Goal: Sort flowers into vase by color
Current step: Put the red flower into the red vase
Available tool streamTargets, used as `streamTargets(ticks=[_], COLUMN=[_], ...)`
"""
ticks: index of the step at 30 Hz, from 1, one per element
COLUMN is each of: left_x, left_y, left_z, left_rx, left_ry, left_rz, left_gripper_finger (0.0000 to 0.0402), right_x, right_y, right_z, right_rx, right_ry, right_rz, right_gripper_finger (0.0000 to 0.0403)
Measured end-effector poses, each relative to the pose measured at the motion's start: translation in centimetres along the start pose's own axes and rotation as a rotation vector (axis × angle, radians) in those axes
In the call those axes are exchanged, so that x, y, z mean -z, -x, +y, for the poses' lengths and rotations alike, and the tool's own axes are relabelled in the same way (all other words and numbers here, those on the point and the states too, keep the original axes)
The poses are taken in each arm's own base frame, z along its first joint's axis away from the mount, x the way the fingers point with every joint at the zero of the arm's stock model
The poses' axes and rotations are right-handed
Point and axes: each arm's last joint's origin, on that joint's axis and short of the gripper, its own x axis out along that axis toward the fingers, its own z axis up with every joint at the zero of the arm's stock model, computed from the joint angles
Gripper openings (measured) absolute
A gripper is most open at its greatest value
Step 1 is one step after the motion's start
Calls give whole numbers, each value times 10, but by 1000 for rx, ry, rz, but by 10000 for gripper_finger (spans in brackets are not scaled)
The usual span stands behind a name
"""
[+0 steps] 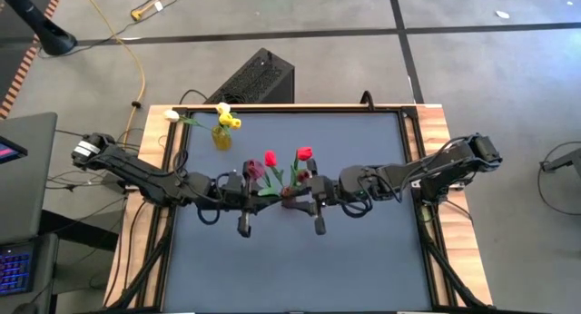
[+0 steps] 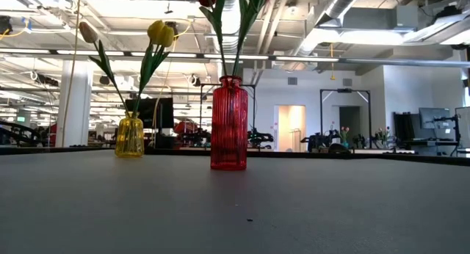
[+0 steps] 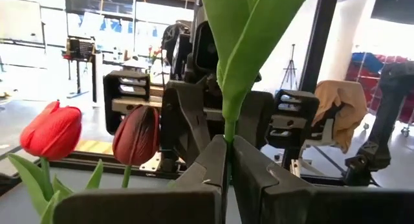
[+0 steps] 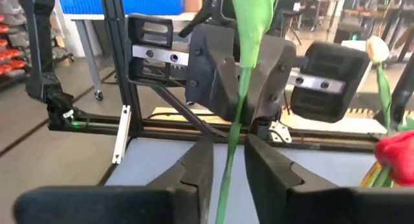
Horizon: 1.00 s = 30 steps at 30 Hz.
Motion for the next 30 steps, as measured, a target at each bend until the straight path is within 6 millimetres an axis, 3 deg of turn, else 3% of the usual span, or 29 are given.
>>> streamTargets(ticks=[14,21,30], left_x=[-2,-8,-8], left_y=[2,11,19], left_z=[-1,-1,4], left_rx=[1,5,-75], left_ry=[-29,-46,-123], left_rz=[-2,32,103], left_gripper_finger=[0,0,0], right_x=[-8,-19,-18], right_y=[5,15,33], right_z=[7,25,31], right_rx=[-21,-71,-56], right_ry=[-78,-69,-230], right_rz=[17,110,308], right_gripper_finger=[242,249,248])
